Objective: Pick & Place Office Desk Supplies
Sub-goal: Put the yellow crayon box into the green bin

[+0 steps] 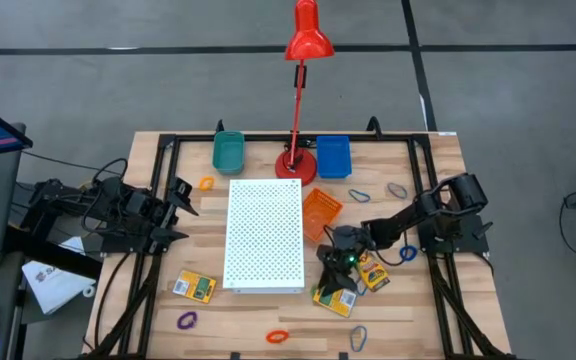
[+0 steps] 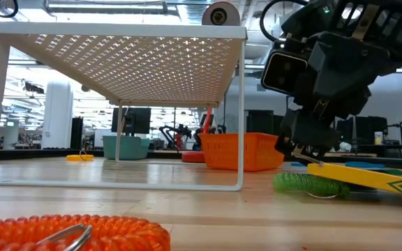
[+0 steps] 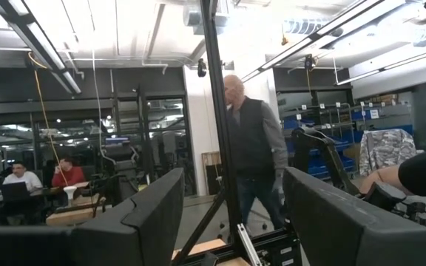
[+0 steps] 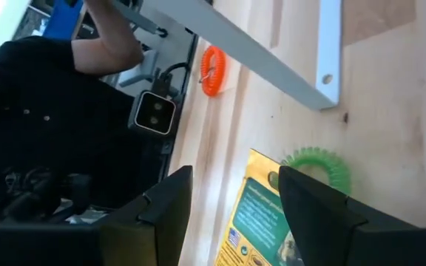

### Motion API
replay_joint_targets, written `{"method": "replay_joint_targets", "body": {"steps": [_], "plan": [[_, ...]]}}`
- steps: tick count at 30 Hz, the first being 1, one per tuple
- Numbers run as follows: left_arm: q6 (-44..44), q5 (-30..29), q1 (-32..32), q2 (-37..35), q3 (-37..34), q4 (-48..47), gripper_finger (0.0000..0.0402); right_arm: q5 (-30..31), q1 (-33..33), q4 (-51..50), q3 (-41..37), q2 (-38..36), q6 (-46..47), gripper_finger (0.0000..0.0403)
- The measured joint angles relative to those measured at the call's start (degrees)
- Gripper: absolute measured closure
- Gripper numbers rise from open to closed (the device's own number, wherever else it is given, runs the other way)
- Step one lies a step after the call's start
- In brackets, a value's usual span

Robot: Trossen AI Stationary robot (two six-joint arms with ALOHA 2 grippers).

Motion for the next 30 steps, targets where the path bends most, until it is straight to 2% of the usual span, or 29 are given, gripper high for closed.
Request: {"method": "replay_joint_targets", "body": {"steps": [6,11,15,25,30], "plan": [[-0.19,0.00,0.00,0.01,0.00,0.00,0.0179,1.47,-0.54,-8.20,0.00,-4.90,-0.18,0.0205],[-0.57,0.00,0.00,0.01,0.00,0.02,0.0179,11.09,-0.13,-18.34,0.00,-11.98,-3.85,0.0205],[-0.83,0.00,0.00,0.01,-0.02,0.00,0.0179,16.89,1.26,-24.06,0.00,-13.96,-4.91,0.0205],[-0.87,0.00,0.00,0.01,-0.02,0.08,0.0179,17.20,3.13,-17.34,-0.02,-6.47,-4.65,0.0205],[-0.91,0.00,0.00,0.04,-0.02,0.20,0.0179,15.26,3.36,-13.81,0.00,-3.58,-4.28,0.0205]]}}
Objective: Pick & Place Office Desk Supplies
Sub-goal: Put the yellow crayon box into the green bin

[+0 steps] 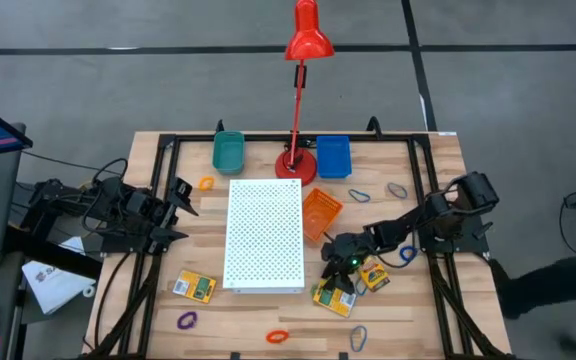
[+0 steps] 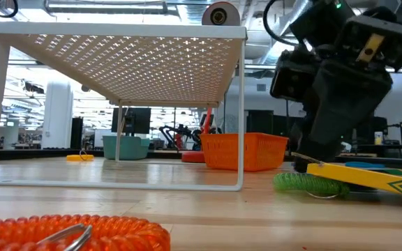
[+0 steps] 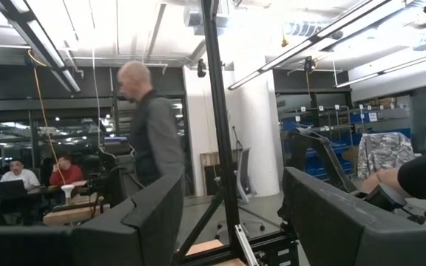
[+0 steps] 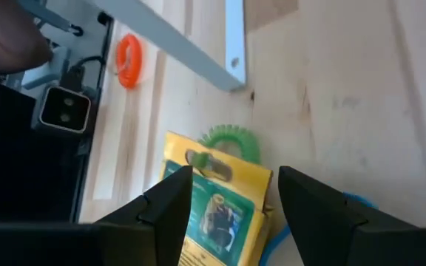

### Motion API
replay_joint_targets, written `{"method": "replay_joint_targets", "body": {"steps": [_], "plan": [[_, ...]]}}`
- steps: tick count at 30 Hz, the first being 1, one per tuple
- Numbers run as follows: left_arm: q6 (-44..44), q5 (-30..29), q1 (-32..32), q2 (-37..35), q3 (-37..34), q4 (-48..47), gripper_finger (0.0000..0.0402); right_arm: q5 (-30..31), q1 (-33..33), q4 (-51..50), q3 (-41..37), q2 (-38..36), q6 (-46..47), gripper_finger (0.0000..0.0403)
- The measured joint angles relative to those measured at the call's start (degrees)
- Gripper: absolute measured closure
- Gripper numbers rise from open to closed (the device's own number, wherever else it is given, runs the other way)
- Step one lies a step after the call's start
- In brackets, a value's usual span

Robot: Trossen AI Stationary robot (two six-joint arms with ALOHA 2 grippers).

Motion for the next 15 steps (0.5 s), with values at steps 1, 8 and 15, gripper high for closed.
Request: {"method": "replay_joint_targets", "body": {"steps": [1,8,15], "plan": [[-0.09,0.00,0.00,0.07,0.00,0.01,0.0179,-0.48,0.04,0.46,-0.01,0.75,0.25,0.0205],[-0.12,0.00,0.00,0.08,-0.02,-0.02,0.0179,-2.67,0.41,5.79,0.00,3.33,1.68,0.0208],[-0.12,-0.02,0.00,0.08,-0.02,0.00,0.0179,-2.88,0.39,6.39,0.00,3.42,1.50,0.0283]]}}
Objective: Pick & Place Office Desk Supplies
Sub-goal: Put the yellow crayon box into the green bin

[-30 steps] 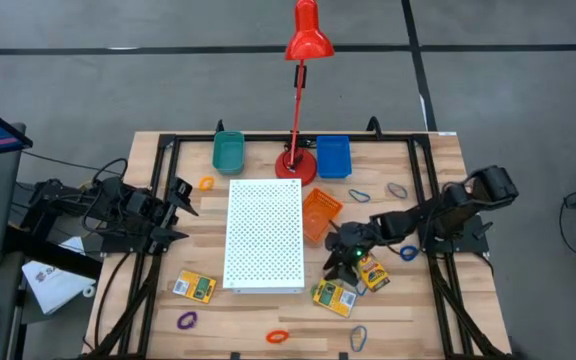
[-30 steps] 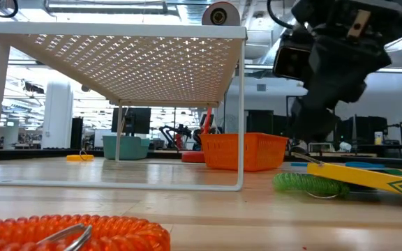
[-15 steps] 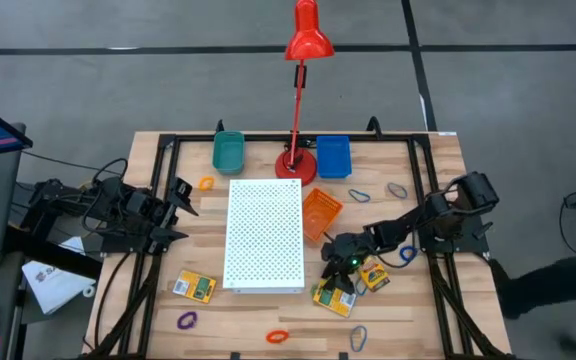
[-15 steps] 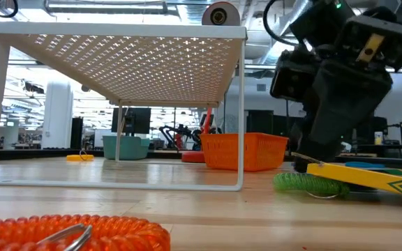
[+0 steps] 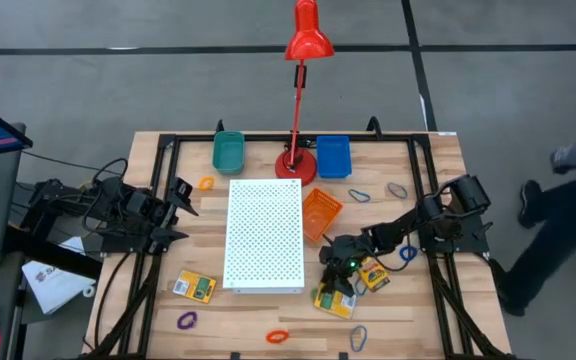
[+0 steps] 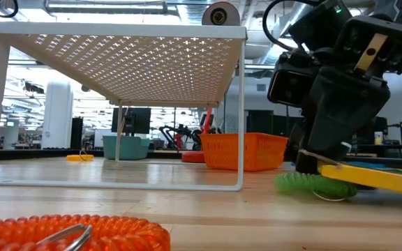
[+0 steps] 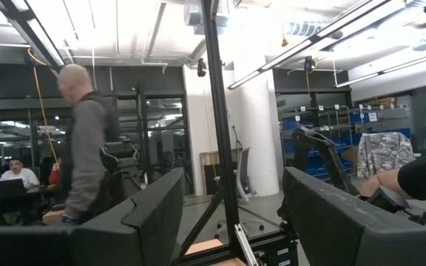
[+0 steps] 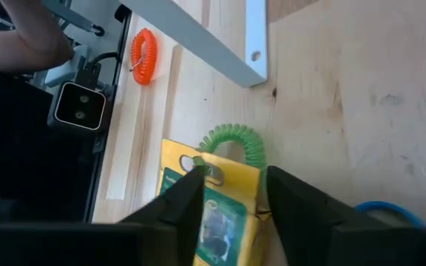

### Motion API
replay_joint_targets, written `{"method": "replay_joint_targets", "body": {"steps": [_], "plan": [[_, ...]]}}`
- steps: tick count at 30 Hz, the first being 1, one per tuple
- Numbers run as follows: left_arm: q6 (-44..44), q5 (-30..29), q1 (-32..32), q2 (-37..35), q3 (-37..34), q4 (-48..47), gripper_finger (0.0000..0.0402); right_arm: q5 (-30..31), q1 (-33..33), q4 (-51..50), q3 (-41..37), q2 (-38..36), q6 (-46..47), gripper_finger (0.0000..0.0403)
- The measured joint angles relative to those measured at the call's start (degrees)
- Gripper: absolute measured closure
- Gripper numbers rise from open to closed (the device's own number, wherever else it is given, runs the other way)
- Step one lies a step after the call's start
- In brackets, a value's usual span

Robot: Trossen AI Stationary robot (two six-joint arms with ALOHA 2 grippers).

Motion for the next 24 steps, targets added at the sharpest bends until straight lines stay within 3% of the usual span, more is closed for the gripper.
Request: {"method": "replay_joint_targets", "body": {"steps": [6,10,15,24], "plan": [[0.00,0.02,-0.01,0.00,0.00,-0.17,0.0179,0.08,1.36,0.21,-0.02,-0.26,-1.26,0.0392],[-0.02,0.01,-0.01,0.04,0.00,-0.68,0.0179,0.42,2.70,0.13,-0.03,-2.96,-0.76,0.0398],[-0.04,0.01,-0.02,0.09,0.00,-0.66,0.0179,6.16,5.68,-2.30,-0.02,-9.91,-1.04,0.0400],[-1.36,-0.01,-0.02,1.94,0.00,-0.66,0.0179,25.98,12.85,-14.48,-0.02,-25.66,-3.28,0.0402]]}}
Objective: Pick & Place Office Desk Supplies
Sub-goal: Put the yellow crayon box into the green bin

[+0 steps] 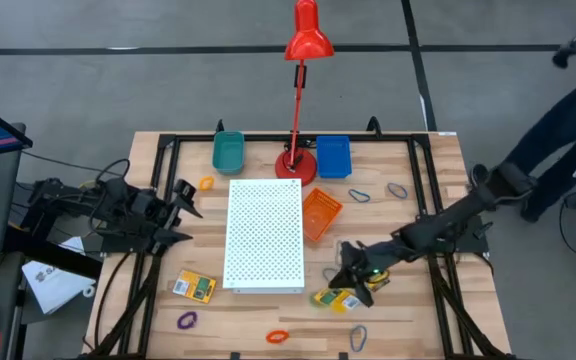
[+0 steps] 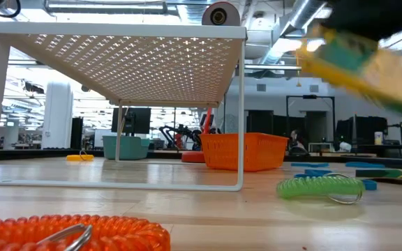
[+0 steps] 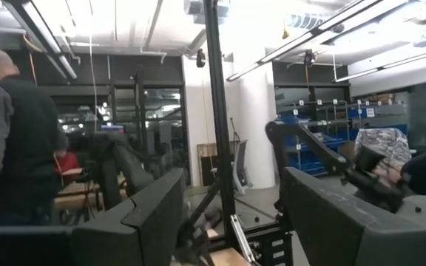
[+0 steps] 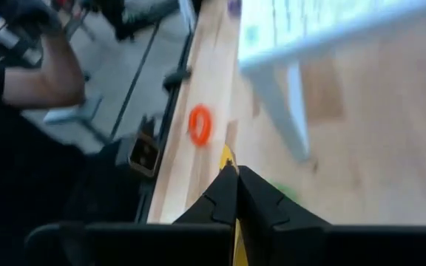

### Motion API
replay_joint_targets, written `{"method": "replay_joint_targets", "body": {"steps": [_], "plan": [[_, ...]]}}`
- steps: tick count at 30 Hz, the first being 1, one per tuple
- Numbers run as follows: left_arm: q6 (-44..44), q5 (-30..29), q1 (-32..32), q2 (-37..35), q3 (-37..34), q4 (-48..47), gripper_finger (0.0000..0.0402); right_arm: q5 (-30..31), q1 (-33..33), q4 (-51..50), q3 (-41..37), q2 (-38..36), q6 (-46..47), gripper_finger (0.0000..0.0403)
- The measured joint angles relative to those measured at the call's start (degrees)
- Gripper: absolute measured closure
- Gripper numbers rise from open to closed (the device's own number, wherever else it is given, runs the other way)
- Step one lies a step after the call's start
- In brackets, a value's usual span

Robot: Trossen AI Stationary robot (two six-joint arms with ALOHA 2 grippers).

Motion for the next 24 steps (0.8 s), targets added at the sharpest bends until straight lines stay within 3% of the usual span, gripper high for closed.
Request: {"method": "replay_joint_targets", "body": {"steps": [6,12,17,24], "plan": [[1.17,-4.01,0.00,4.45,1.61,-2.16,0.0179,16.29,4.91,-0.99,0.00,-9.66,-9.16,0.0402],[3.25,-14.19,0.00,13.93,6.32,-7.41,0.0172,28.28,6.43,4.03,0.00,-14.90,-24.13,0.0403],[4.58,-17.19,0.00,23.82,10.71,-6.13,0.0167,28.71,3.96,14.34,0.06,-14.91,-38.18,0.0403],[6.72,-20.58,0.00,35.90,15.42,-0.70,0.0166,25.17,-2.19,16.58,4.92,-9.63,-47.13,0.0403]]}}
